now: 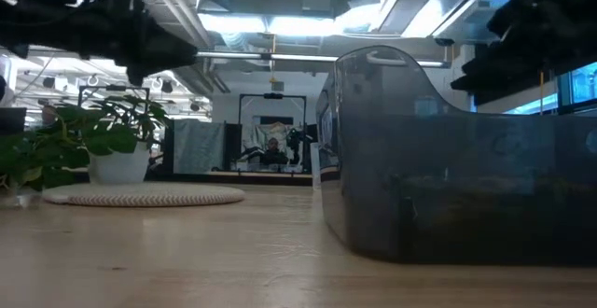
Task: Pick and place Granola Bars by type
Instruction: Return to Home Position
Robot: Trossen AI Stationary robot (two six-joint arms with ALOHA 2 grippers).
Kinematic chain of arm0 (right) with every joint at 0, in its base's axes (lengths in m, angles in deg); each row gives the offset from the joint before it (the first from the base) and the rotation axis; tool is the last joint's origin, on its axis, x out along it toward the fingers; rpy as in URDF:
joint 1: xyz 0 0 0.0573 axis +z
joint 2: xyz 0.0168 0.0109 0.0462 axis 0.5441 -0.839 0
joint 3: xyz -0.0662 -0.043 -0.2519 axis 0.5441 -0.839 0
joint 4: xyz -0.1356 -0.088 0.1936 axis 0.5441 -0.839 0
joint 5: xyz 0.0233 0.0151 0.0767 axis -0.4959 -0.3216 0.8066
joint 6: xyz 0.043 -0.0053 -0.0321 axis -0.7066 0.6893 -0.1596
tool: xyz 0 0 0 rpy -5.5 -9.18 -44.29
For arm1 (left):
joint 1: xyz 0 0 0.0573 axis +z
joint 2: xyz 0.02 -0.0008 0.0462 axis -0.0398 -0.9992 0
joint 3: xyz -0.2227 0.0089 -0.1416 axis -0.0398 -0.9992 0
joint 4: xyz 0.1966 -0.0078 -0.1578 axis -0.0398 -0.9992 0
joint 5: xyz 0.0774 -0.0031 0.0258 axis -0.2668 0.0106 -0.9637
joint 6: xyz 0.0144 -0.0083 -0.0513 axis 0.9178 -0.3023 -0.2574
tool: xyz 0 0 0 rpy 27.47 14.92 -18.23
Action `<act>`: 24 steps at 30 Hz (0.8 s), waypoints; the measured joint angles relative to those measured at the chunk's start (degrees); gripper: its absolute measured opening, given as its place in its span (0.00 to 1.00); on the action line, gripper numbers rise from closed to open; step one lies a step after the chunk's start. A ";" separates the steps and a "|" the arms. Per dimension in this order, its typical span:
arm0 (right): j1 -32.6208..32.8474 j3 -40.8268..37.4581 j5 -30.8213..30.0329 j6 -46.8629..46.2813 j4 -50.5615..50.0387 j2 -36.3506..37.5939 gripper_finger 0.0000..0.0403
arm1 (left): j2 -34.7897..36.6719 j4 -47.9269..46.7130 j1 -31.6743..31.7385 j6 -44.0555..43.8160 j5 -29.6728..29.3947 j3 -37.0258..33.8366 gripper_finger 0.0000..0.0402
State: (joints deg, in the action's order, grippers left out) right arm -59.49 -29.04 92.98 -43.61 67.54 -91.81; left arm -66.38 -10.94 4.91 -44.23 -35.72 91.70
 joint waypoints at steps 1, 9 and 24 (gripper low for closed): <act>0.00 -1.06 1.46 -0.29 1.43 1.13 0.62 | 1.65 -0.24 0.21 -0.18 0.00 -0.66 0.28; 0.00 -6.45 6.50 -3.13 7.88 8.34 0.62 | 12.13 -7.64 0.22 -1.51 -0.77 -3.11 0.28; 0.02 -8.41 8.68 -7.05 10.19 18.91 0.62 | 28.35 -21.46 0.21 -1.73 -2.45 -3.11 0.28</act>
State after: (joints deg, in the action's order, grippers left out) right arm -59.47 -37.45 101.66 -50.67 77.72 -72.89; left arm -38.03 -32.40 5.12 -45.96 -38.17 88.59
